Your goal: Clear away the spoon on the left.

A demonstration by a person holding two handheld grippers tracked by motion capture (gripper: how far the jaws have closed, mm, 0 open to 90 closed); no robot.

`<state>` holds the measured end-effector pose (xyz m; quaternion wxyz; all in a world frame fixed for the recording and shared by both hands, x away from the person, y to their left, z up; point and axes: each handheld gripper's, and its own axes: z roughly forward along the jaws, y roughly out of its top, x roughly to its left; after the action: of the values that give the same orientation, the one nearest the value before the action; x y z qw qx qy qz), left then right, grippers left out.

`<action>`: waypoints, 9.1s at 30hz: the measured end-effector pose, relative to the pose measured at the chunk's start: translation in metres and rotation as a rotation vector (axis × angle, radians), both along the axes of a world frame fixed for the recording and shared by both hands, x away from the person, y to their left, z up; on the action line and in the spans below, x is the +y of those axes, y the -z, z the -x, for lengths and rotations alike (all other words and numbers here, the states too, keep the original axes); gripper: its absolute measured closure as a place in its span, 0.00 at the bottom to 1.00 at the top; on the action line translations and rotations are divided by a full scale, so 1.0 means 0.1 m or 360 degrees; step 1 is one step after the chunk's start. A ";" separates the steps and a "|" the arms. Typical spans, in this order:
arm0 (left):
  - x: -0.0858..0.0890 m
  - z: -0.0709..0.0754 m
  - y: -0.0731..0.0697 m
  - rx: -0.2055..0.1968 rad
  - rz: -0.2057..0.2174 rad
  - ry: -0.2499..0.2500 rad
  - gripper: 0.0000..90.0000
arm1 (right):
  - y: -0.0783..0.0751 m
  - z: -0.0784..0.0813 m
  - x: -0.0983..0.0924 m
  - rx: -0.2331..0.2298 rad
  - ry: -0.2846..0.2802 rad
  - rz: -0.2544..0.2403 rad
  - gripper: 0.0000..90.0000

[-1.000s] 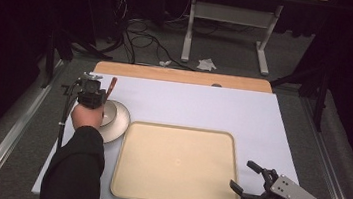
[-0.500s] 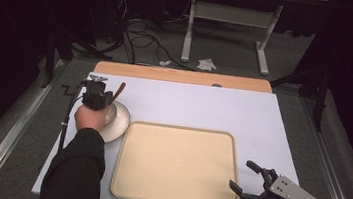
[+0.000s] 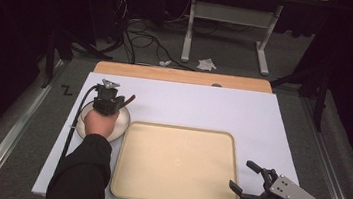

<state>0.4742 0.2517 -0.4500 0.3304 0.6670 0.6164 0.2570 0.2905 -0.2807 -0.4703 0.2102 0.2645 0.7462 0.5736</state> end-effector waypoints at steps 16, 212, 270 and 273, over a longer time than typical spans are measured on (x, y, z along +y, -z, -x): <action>-0.36 0.12 0.02 -0.0022 -0.0004 0.0206 1.00 | -0.02 0.01 0.01 -0.0014 -0.0008 0.0002 0.18; 0.29 1.79 0.00 -0.0411 -0.0042 -0.0012 0.83 | -0.03 0.02 0.08 -0.0040 -0.0043 0.0044 0.18; -0.66 2.04 0.05 -0.0477 0.0030 0.0472 0.83 | -0.10 0.07 0.09 -0.0112 -0.0030 -0.0047 0.18; -0.74 2.03 0.10 -0.0472 0.0015 0.0507 0.83 | -0.11 0.07 0.09 -0.0120 -0.0027 -0.0047 0.18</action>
<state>0.2710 0.1774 -0.4603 0.4571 0.7092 0.4490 0.2941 0.2833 -0.2713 -0.4595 0.2293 0.2394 0.7314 0.5960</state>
